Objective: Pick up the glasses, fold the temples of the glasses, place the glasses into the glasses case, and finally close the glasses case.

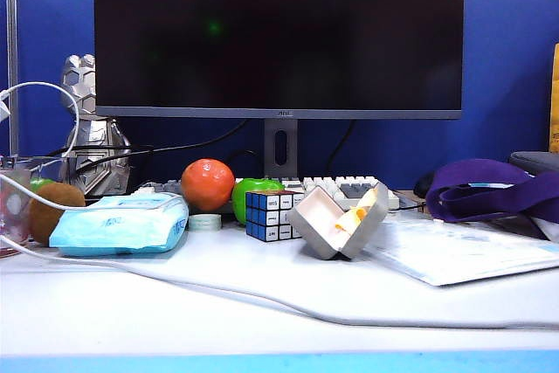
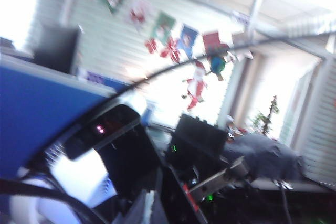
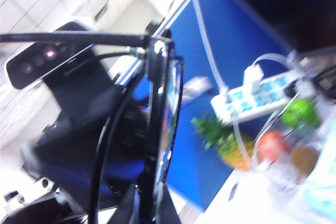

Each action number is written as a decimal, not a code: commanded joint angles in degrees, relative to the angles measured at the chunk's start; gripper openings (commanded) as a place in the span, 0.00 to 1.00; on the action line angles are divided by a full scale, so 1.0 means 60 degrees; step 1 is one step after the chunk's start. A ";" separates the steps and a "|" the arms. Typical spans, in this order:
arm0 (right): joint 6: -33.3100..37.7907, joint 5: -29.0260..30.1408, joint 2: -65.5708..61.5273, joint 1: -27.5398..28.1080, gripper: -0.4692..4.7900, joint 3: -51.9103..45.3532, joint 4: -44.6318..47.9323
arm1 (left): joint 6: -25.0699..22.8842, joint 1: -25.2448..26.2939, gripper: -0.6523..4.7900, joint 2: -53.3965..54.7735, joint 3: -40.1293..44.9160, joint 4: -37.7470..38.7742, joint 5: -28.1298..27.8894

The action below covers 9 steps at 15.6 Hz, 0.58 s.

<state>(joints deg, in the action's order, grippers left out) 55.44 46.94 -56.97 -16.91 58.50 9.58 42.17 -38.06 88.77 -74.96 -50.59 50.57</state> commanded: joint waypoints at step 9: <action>-0.0678 0.1337 0.0251 0.0168 0.08 0.0047 -0.0929 | 0.0229 0.0707 0.11 -0.0171 -0.0390 -0.0670 -0.0845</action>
<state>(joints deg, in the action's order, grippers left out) 52.16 54.24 -55.57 -15.88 58.59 5.41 43.42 -33.74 88.07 -76.69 -53.49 43.35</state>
